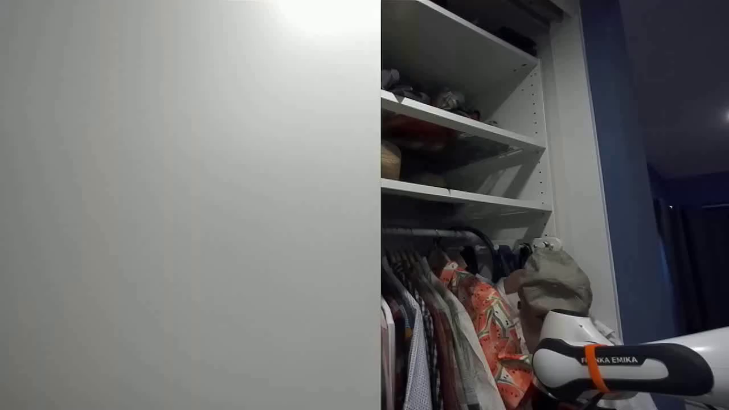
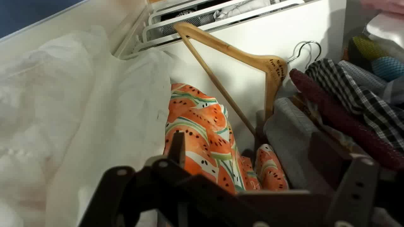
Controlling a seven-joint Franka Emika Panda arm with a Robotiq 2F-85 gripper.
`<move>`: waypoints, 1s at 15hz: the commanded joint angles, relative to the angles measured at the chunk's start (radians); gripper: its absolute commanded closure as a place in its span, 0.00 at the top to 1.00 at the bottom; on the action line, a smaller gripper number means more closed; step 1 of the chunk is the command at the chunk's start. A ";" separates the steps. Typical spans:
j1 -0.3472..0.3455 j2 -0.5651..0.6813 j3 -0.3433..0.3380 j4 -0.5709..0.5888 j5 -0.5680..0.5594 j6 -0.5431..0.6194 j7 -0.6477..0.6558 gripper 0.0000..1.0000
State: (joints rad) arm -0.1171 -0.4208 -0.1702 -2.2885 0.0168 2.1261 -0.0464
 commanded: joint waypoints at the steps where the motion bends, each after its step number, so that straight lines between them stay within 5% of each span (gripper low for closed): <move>1: -0.007 0.001 0.006 0.002 0.003 -0.002 -0.003 1.00; 6: 0.007 0.006 0.017 -0.014 -0.005 -0.008 -0.027 1.00; 11: 0.090 0.063 0.130 -0.193 -0.021 -0.004 -0.025 1.00; 15: 0.059 0.174 0.214 -0.281 -0.250 0.087 0.107 1.00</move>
State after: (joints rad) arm -0.0274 -0.3155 0.0069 -2.5219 -0.0758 2.1394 -0.0260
